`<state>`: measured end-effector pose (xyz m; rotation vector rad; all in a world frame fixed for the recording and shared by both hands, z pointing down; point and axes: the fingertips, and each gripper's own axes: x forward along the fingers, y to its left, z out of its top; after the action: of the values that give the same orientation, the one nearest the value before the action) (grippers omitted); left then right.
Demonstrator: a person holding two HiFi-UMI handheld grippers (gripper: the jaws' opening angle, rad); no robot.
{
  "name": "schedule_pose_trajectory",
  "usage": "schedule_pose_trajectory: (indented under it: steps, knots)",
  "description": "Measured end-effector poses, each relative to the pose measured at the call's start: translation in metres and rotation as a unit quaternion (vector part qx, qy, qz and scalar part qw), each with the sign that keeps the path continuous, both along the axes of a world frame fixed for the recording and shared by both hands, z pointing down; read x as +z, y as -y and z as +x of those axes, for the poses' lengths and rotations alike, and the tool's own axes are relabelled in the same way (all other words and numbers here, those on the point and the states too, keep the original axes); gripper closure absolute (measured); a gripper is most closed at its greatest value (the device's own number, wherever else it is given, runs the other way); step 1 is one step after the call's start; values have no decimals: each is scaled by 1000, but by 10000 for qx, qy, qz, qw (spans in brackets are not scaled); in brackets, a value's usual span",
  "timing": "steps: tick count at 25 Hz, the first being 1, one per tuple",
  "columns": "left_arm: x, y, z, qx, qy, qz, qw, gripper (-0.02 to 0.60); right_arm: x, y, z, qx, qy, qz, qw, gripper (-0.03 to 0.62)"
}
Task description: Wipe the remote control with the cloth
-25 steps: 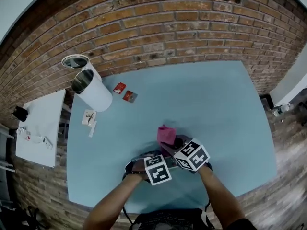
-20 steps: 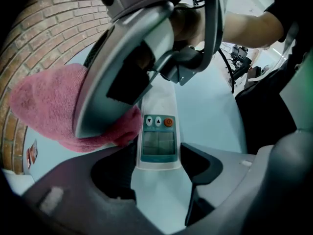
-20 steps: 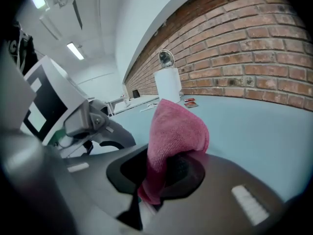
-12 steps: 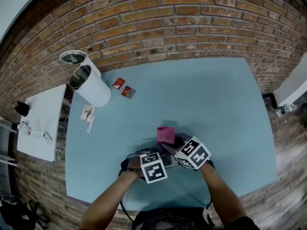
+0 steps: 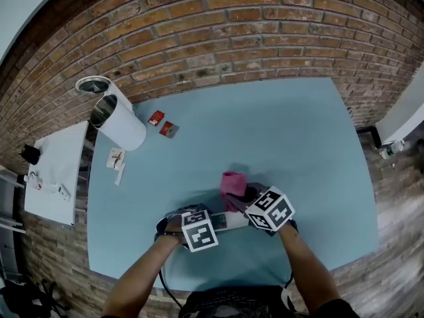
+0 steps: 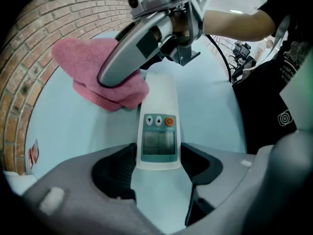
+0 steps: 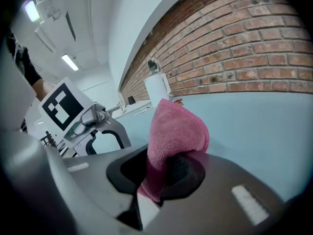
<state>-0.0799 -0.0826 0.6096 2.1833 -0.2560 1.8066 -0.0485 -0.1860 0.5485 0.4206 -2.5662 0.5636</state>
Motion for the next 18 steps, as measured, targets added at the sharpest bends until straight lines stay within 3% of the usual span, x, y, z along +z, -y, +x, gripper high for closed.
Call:
schedule_pose_trajectory:
  steps: [18]
  knots:
    - [1, 0, -2, -102, 402, -39, 9991, 302, 2, 18, 61, 781, 301, -271, 9961, 530]
